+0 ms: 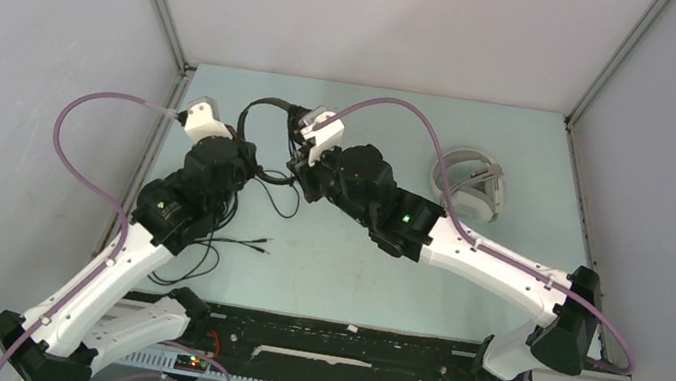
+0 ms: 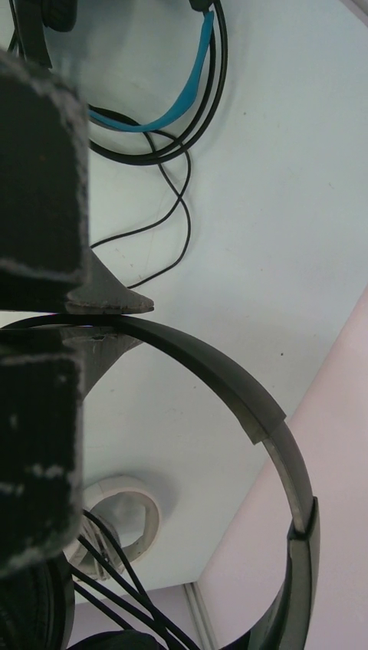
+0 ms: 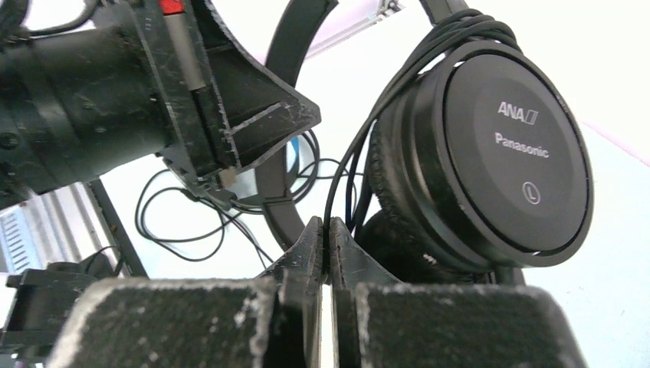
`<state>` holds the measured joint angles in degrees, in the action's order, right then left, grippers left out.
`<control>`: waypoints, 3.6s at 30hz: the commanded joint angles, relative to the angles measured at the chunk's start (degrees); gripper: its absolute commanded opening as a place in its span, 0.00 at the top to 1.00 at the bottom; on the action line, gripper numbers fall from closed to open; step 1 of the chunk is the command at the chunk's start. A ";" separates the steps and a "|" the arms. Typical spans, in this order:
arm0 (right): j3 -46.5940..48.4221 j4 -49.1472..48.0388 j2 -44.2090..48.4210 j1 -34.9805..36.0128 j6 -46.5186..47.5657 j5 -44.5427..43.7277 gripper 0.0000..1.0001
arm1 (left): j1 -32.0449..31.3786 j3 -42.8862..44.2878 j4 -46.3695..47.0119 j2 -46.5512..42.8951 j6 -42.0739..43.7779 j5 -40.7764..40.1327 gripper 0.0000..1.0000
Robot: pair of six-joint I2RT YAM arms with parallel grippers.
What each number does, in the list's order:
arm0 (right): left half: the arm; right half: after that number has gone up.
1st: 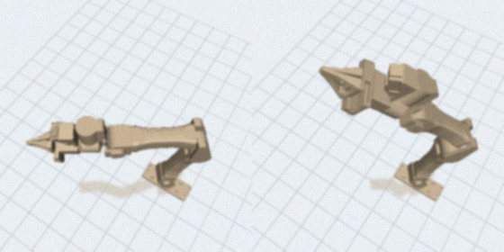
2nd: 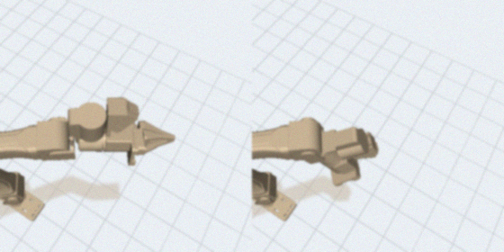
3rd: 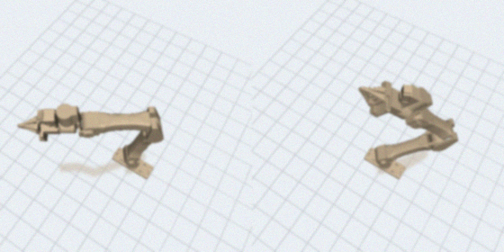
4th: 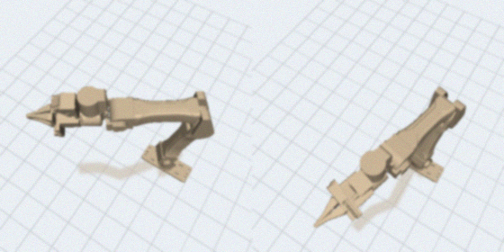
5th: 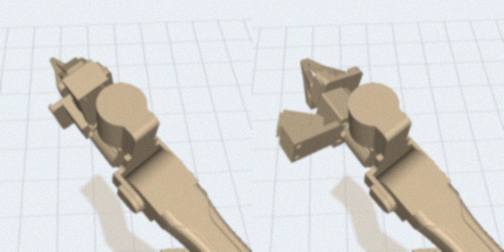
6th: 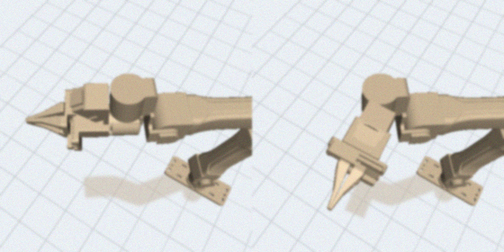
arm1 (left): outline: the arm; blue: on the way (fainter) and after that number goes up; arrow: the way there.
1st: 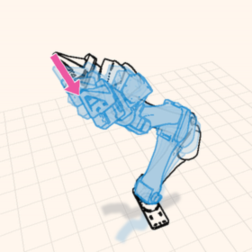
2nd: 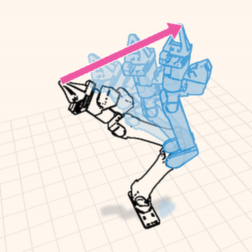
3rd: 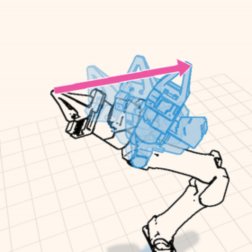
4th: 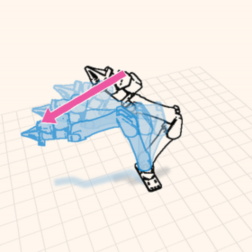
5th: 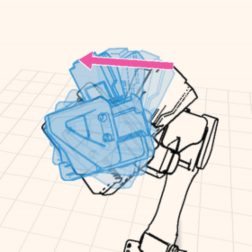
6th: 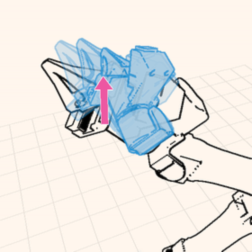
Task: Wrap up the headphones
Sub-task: Wrap the headphones cable around the headphones, then place the headphones at the center of the board.
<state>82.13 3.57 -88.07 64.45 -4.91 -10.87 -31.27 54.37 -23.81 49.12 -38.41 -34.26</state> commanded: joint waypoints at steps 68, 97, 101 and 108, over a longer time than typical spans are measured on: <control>0.05 18.73 -0.04 1.72 27.47 8.08 0.81 | 2.26 12.69 1.80 7.66 16.83 8.11 1.00; -2.23 10.01 4.64 1.94 19.40 4.70 0.65 | 2.42 8.14 3.27 5.75 9.34 15.43 1.00; -2.23 10.73 6.65 1.99 18.05 6.73 0.57 | 2.52 8.01 3.20 6.01 9.49 15.44 1.00; -2.59 12.10 11.20 -0.05 12.95 13.06 0.39 | 2.53 7.54 2.75 6.15 10.03 15.27 1.00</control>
<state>79.79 15.88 -80.88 65.65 12.12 -2.46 -28.73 61.52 -24.82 56.66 -26.94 -20.18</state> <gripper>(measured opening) 0.577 0.025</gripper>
